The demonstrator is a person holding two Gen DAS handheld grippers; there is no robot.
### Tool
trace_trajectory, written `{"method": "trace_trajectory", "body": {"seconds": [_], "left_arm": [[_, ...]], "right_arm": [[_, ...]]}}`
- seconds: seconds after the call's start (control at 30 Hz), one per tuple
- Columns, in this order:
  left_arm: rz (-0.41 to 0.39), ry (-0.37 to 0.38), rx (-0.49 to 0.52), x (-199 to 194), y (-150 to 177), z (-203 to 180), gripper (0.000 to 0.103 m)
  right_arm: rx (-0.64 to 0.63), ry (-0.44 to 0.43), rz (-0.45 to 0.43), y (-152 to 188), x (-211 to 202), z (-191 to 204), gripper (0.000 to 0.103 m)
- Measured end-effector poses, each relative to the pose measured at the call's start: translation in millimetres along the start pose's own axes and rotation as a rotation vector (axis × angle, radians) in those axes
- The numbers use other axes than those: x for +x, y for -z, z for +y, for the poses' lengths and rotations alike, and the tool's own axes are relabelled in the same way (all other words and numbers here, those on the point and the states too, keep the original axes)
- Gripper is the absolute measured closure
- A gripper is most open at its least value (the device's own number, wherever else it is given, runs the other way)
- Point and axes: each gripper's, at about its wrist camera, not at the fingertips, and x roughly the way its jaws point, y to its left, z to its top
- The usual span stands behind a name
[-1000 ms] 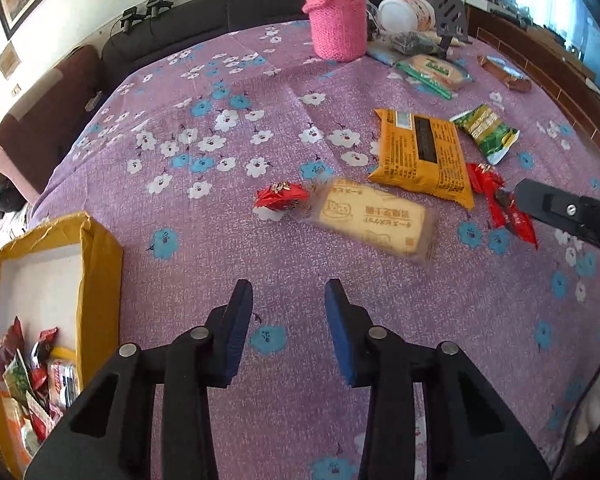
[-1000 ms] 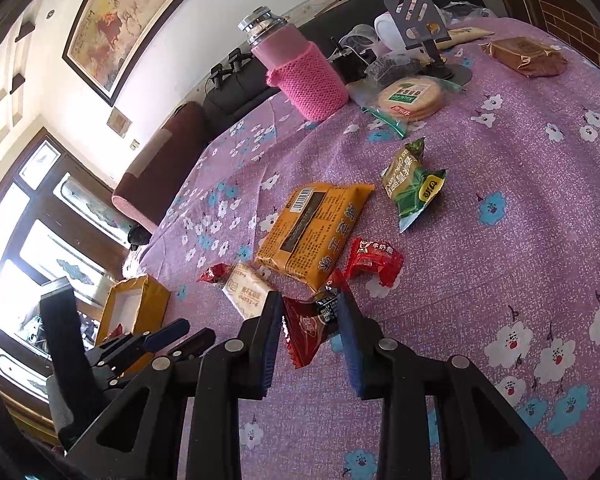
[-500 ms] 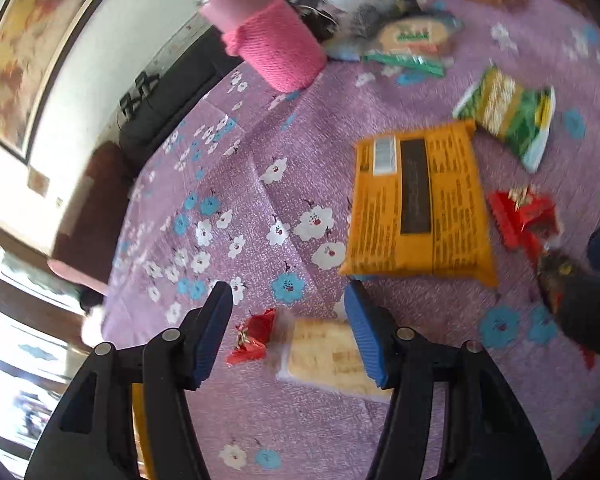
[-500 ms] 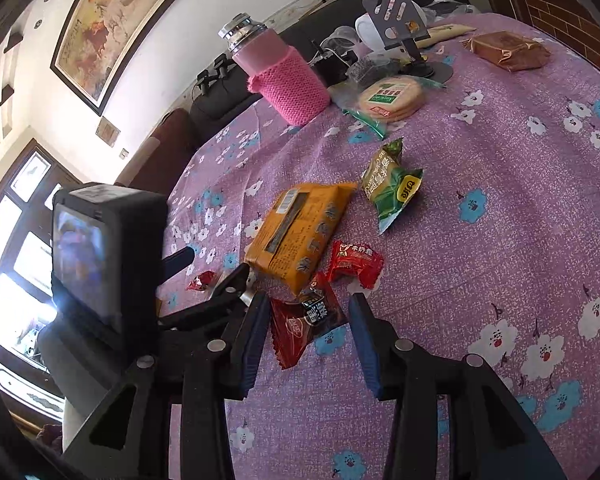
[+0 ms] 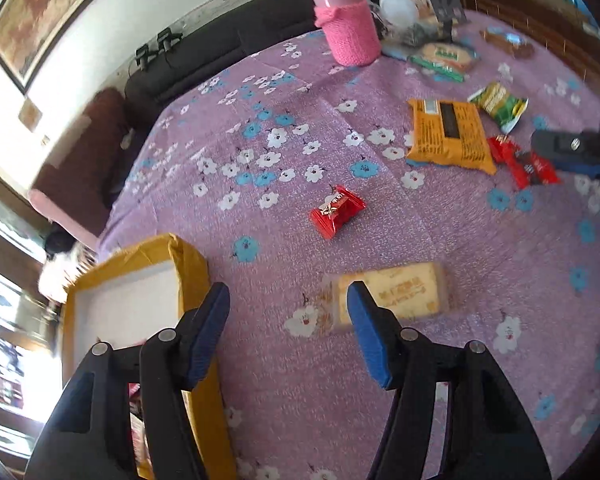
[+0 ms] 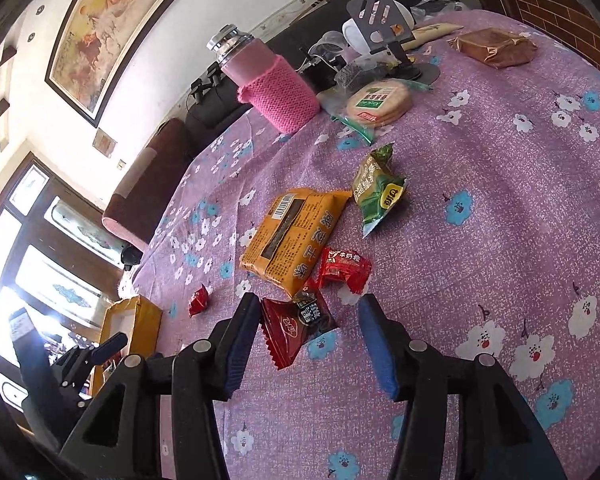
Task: Organize snacks
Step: 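Grasp the cream cracker pack with the left gripper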
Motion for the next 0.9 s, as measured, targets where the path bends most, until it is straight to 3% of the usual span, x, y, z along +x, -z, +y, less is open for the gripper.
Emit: {"method": "trace_trajectory", "body": {"seconds": [0.1,0.2,0.33,0.43,0.53,0.6,0.7,0.9], "left_arm": [[0.0,0.157,-0.128,-3,14,17,0.042],[-0.024,0.229,-0.146,1,18,11,0.042],[-0.089,0.28,-0.001,6,4,-14,0.042],[-0.068,0.325,0.088,28,-17,-27,0.042],[0.025,0.419,0.126,49,-22,-35,0.042],[0.067,0.487,0.142,51,-16,-36,0.038],[0.093,0.504,0.227,36,1,-47,0.032],[0.098,0.539,0.329,3,33,-70,0.031]], "right_arm": [[-0.016,-0.022,0.025,2,6,3,0.048],[-0.029,-0.064,0.041,3,9,8,0.047],[0.04,-0.202,0.034,3,3,3,0.036],[0.045,-0.182,0.025,2,2,1,0.036],[0.048,-0.172,0.038,1,6,0,0.036],[0.044,-0.165,0.042,1,6,0,0.036],[0.033,-0.171,0.057,2,8,3,0.036],[-0.02,-0.158,0.087,8,11,16,0.037]]}}
